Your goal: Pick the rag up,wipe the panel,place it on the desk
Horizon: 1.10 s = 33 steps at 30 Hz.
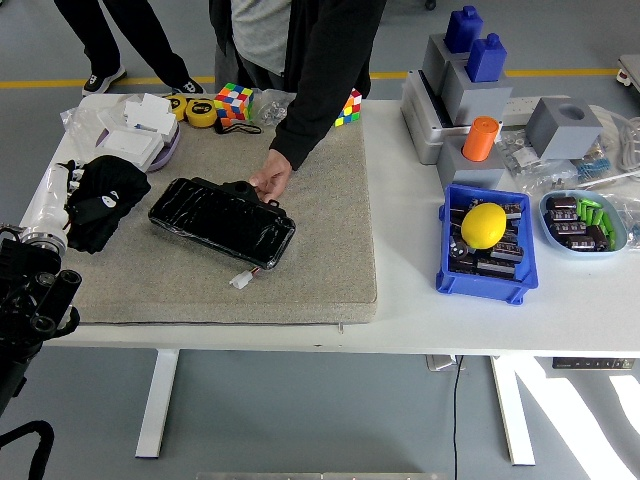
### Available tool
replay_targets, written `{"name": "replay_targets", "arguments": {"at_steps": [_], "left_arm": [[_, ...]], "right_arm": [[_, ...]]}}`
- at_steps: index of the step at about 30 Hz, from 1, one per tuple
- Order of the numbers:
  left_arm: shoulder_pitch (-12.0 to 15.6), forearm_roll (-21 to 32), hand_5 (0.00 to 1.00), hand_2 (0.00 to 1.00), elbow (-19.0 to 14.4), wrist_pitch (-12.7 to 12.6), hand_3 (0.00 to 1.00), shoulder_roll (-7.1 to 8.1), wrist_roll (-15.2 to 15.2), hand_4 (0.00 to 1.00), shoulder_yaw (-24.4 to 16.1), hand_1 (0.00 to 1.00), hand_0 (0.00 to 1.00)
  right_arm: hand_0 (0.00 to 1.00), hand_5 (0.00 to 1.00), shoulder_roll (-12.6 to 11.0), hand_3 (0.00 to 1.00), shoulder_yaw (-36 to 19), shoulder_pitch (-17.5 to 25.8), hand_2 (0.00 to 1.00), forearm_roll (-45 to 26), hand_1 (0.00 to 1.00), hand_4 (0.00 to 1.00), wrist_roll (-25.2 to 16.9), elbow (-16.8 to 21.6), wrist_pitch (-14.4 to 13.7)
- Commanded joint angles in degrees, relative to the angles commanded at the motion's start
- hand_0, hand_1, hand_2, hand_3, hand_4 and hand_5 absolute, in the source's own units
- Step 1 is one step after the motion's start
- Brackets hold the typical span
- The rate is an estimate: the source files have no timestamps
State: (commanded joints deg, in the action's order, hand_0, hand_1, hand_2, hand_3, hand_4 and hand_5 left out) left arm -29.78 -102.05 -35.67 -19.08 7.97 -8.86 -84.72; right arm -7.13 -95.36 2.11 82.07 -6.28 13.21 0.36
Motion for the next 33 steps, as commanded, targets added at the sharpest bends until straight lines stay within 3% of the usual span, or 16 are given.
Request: {"name": "replay_targets", "arguments": {"at_steps": [4, 9, 20, 33], "left_arm": [[0.43, 0.63, 0.002, 0.218, -3.70, -0.89, 0.512, 0.11, -0.66, 0.515, 1.35, 0.186, 0.243], [0.49, 1.95, 0.002, 0.219, -6.07, -0.83, 0.514, -0.14, -0.60, 0.523, 5.26, 0.184, 0.243], [-0.82, 1.53, 0.002, 0.218, -2.59, -0.35, 0.516, -1.60, 0.07, 0.522, 8.17, 0.184, 0.242], [-0.10, 3.17, 0.002, 0.217, -3.97, -0.19, 0.516, -1.88, 0.29, 0.534, 12.23, 0.183, 0.241]], "right_arm": [[0.559, 0.390, -0.03, 0.522, 0.11, 0.02, 0.500, -0.05, 0.568, 0.891, -0.06, 0.03, -0.02], [0.559, 0.389, -0.01, 0.523, 0.15, -0.03, 0.500, -0.21, 0.568, 0.891, -0.14, 0.07, -0.02], [0.559, 0.387, -0.10, 0.522, 0.77, -0.04, 0.500, -0.43, 0.568, 0.889, -0.15, 0.04, 0.03], [0.559, 0.385, -0.21, 0.522, 1.57, 0.13, 0.499, -0.95, 0.568, 0.889, -0.20, 0.28, 0.11]]}}
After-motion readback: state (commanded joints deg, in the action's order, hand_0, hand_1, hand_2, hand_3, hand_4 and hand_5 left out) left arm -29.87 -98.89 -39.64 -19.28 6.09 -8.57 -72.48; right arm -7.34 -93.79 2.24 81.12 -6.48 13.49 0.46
